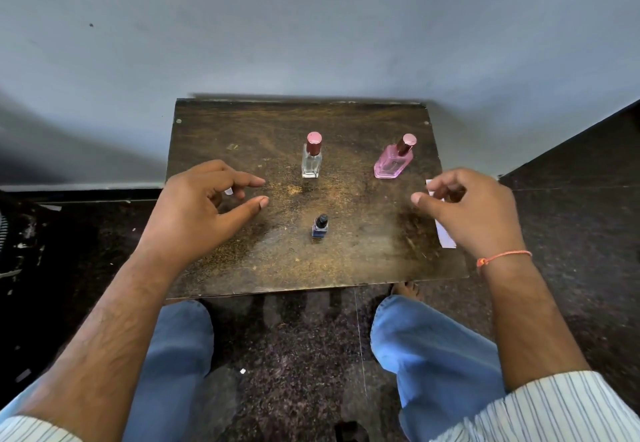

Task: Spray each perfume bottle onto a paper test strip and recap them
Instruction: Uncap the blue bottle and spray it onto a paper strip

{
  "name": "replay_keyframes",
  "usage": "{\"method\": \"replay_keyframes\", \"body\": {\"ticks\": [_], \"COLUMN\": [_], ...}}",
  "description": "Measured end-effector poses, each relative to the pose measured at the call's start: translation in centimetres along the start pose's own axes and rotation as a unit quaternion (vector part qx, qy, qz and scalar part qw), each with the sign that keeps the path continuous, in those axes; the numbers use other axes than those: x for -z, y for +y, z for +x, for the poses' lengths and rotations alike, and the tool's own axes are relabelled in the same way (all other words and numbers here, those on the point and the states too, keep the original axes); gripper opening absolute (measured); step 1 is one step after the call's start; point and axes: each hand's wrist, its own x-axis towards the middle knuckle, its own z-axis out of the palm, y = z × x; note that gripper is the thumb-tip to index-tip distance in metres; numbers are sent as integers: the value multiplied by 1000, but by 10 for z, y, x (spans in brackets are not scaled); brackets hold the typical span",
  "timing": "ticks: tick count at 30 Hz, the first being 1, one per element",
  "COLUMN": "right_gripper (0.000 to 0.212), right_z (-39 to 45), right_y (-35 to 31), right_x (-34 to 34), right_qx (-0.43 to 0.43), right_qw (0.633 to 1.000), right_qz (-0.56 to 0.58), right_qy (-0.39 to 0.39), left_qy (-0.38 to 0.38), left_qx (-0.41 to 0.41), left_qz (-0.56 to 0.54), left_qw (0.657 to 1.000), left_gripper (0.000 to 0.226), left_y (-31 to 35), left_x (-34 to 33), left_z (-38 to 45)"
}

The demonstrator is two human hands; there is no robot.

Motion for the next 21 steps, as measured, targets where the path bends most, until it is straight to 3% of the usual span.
{"method": "replay_keyframes", "body": {"ticks": [2,8,17,21], "right_gripper": [34,59,18,14], "right_z": [4,8,9,8], "right_y": [12,30,34,25], "right_x": [10,16,21,24], "right_qx": [-49,-168,-193,-181], "right_qw": [998,982,980,974], "right_qz": [-25,-58,-6,136], "right_qy": [18,-69,-43,12], "left_qy": [-1,-7,-17,-13], "left_qx": [-2,2,13,9], "left_qz": [-2,-2,-13,-14], "left_qw": [1000,1000,1000,1000], "left_gripper": [24,25,31,31], "left_y": [1,3,-1,-2], "left_x": [-1,-2,0,0], "left_z": [0,1,0,0]}}
